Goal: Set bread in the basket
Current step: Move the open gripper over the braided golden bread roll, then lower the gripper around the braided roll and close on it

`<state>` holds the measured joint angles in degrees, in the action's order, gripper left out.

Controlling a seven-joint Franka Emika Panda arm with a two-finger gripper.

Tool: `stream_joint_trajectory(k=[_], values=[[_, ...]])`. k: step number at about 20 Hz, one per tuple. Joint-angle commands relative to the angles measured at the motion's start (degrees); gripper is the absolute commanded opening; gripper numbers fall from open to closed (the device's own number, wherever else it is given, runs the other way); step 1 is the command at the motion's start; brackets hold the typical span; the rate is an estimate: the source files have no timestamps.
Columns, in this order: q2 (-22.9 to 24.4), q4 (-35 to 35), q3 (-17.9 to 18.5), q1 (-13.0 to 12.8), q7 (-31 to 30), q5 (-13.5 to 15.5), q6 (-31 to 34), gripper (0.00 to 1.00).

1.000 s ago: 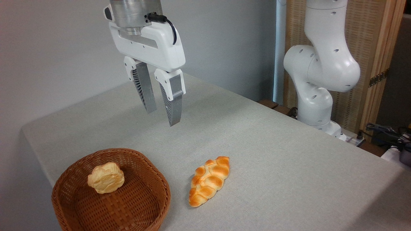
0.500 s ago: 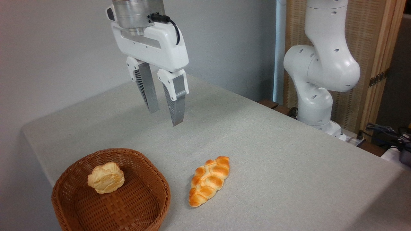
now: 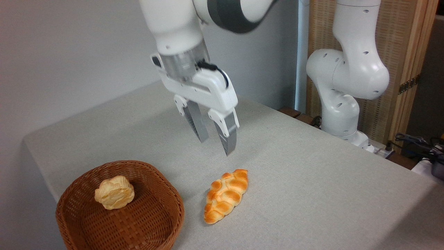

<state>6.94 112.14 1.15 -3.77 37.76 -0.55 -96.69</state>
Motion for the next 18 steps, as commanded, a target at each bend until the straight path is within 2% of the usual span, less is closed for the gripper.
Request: stream_joint_trajectory(k=[1, 4, 6, 9, 13, 17, 18], values=[[1.7, 5.4, 0.9, 0.9, -2.4, 0.6, -6.5, 1.00], [1.2, 6.9, 2.4, 1.3, -3.7, 0.5, -9.8, 1.00], [1.2, 8.9, 2.5, 2.5, -5.0, 0.5, -12.2, 1.00], [-0.2, 11.5, 2.5, 2.7, -7.9, 0.5, -17.1, 1.00], [-3.2, 11.7, 2.5, 2.6, -8.7, 0.5, -20.3, 1.00], [-5.5, 11.7, 2.5, 2.5, -8.6, 0.4, -20.7, 1.00], [-5.5, 11.7, 2.5, 2.5, -7.8, 0.2, -20.7, 0.81]])
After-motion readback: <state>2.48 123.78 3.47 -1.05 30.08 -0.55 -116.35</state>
